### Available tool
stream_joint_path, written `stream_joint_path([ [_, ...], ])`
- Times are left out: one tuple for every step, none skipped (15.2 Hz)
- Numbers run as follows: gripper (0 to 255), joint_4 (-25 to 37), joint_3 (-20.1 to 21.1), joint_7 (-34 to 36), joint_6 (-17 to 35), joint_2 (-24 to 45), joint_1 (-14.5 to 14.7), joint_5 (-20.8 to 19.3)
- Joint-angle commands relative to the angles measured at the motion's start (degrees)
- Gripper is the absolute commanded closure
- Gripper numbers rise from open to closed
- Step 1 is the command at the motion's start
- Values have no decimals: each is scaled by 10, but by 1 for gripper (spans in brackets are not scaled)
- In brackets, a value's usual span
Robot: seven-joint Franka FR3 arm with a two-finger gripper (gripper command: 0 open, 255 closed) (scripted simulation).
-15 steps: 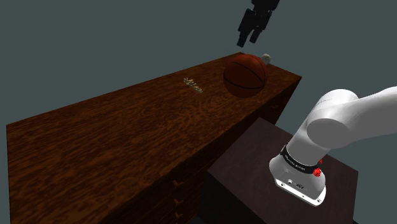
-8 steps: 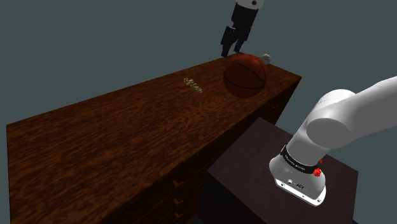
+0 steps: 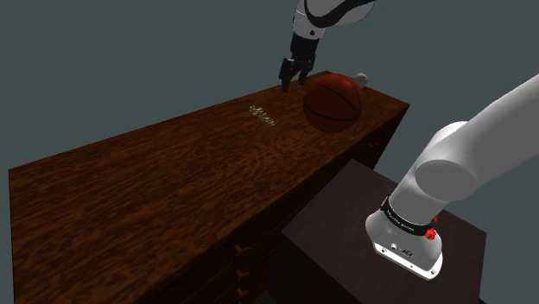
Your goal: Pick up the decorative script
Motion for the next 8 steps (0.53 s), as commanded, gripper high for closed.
stream_joint_path([
  [0, 12, -3, -6, 28, 42, -3, -4],
  [0, 20, -4, -8, 40, 64, -4, -5],
  [0, 28, -5, -9, 52, 86, -5, -7],
  [0, 38, -6, -11, 63, 107, -5, -9],
  [0, 48, -6, -12, 74, 129, -6, -10],
  [0, 58, -7, -13, 84, 151, -7, -12],
  [0, 70, -8, -14, 93, 173, -8, -14],
  [0, 82, -9, -16, 102, 196, -9, -15],
])
